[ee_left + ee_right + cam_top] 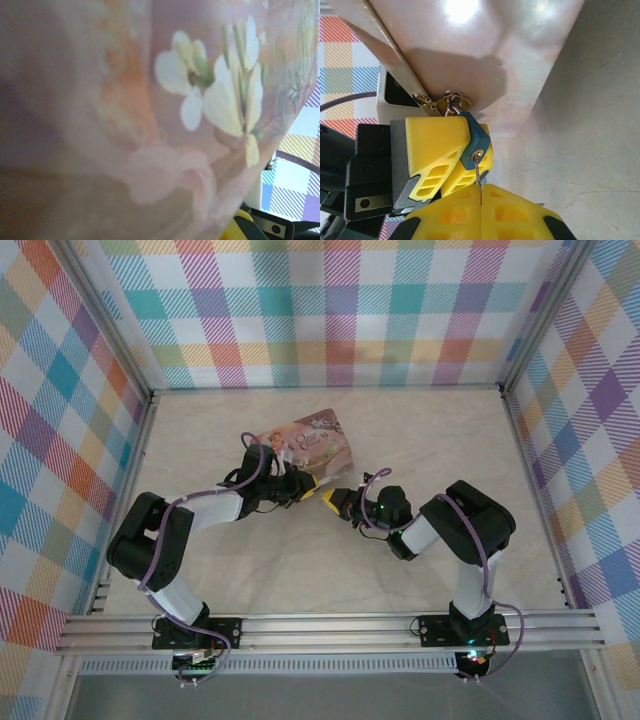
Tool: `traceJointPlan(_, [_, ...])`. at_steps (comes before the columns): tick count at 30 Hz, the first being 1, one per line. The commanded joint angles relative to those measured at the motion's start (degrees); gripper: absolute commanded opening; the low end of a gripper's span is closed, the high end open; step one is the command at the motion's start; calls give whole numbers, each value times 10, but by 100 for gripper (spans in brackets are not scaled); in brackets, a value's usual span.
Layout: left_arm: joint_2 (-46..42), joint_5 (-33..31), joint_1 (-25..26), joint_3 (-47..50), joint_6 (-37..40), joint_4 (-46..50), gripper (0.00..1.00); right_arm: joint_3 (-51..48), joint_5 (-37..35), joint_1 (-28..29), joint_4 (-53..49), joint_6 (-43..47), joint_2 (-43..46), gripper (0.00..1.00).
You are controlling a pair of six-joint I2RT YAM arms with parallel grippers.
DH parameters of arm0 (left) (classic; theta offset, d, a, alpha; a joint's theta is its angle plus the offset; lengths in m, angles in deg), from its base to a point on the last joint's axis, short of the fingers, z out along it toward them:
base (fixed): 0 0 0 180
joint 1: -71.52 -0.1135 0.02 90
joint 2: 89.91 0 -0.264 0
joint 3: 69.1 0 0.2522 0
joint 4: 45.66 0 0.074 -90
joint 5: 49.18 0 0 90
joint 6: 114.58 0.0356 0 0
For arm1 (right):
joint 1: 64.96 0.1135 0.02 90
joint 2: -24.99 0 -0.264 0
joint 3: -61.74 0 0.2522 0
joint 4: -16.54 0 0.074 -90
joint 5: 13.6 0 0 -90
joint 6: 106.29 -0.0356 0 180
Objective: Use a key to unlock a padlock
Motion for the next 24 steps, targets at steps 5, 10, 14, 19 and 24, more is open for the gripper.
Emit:
traceJointPlan(5, [-15,57,0,7,-27,-26,0,32,-12,6,37,-57,-17,0])
traceJointPlan(10, [-18,59,0,8,-29,-33,0,44,-12,11,37,-74,-35,0])
traceJointPlan(14, [-20,63,2,9,-32,-40,0,42,-29,11,37,-80,-39,0])
traceJointPlan(19, [-23,67,4,9,-35,-50,0,55,-29,10,37,-104,-50,0])
traceJointPlan(24, [-23,72,3,9,-37,-59,0,53,-46,8,37,-139,-54,0])
